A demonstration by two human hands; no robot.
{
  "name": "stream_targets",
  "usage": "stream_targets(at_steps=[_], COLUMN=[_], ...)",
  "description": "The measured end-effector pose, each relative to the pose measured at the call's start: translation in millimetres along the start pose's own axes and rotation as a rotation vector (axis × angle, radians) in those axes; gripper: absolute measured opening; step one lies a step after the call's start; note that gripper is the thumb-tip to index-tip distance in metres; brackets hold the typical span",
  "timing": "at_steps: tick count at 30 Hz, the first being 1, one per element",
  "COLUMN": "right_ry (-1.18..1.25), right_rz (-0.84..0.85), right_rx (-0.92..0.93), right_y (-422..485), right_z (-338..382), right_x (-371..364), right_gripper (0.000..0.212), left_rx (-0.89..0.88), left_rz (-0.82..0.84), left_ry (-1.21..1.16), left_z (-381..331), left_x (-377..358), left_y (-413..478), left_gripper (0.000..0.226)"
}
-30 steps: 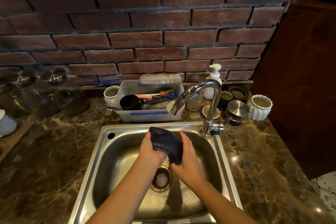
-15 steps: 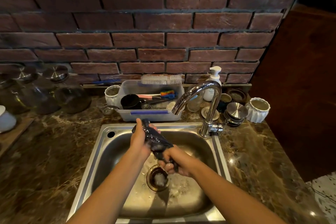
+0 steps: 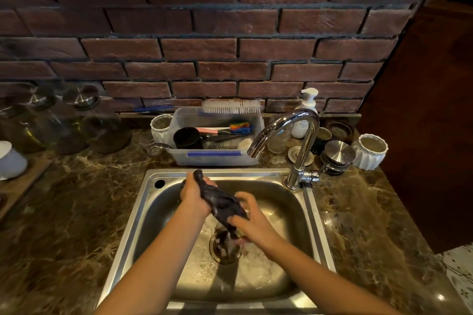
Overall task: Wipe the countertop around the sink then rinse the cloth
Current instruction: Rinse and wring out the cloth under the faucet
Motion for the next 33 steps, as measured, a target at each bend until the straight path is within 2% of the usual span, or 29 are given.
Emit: stream_targets(at_steps=[1, 2, 4, 6, 9, 11, 13, 16, 21, 23, 26, 28, 31, 33], right_ry=[-0.179, -0.373, -0.727, -0.955, -0.952, -0.835, -0.754, -0.607, -0.188, 0.036, 0.364, 0.518, 0.689, 0.723], right_rz=[-0.153, -0.251, -0.312, -0.306, -0.381, -0.445, -0.462, -0.304, -0.034, 0.142, 0.436, 0.562, 0.786, 0.923], right_rx=[0.136, 0.266, 0.452, 0.512, 0.430, 0.369, 0.320, 0.191, 0.106, 0.042, -0.014, -0.017, 0.003, 0.054], right_y=[-6.0, -13.6, -22.2, -19.1, -2.3, 7.4, 15.2, 26.1, 31.4, 24.5, 11.4, 3.2, -9.8, -15.3], right_z=[5.6, 11.9, 21.0, 23.5, 28.8, 29.5, 27.2, 29.7, 45.2, 48.1, 53.6, 54.7, 49.9, 46.0], right_x=[7.5, 10.1, 0.4, -12.8, -6.6, 7.2, 16.2, 13.8, 9.6, 4.2, -10.4, -22.2, -45.6, -52.7], right_gripper=[0.065, 0.075, 0.087, 0.096, 0.095, 0.080, 0.053, 0.009, 0.018, 0.014, 0.012, 0.012, 0.012, 0.012], left_rx=[-0.043, -0.075, -0.071, -0.023, -0.020, -0.048, -0.104, -0.227, -0.291, -0.260, -0.110, 0.059, 0.378, 0.516], left_rz=[-0.103, -0.191, -0.247, -0.247, -0.152, -0.046, 0.014, -0.012, 0.146, 0.261, 0.495, 0.612, 0.764, 0.870], left_ry=[-0.031, -0.036, -0.117, -0.155, -0.178, -0.121, -0.040, 0.099, 0.196, 0.277, 0.350, 0.347, 0.313, 0.278], left_z=[-6.8, -12.6, -12.8, 1.3, 23.5, 27.2, 22.0, 12.6, -0.3, -2.4, 5.7, 13.7, 31.7, 41.5], left_x=[9.2, 19.7, 28.7, 15.3, -0.7, -11.3, -22.4, -22.7, -46.0, -59.1, -70.7, -70.1, -62.8, -57.5], left_y=[13.0, 35.4, 59.5, 10.1, -26.5, -30.2, -29.0, -25.3, -29.6, -34.3, -40.4, -42.3, -43.4, -44.9], left_gripper=[0.041, 0.057, 0.078, 0.088, 0.074, 0.061, 0.055, 0.054, 0.041, 0.039, 0.053, 0.052, 0.047, 0.042])
Point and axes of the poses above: each hand's wrist, its own y-axis towards the middle knuckle, its own x-axis out of the back of the hand, z = x × y, the point moved 6 cm from there along y, towards the middle knuckle, and after that the axes turned 15 degrees about -y, right-handed, at the moved point
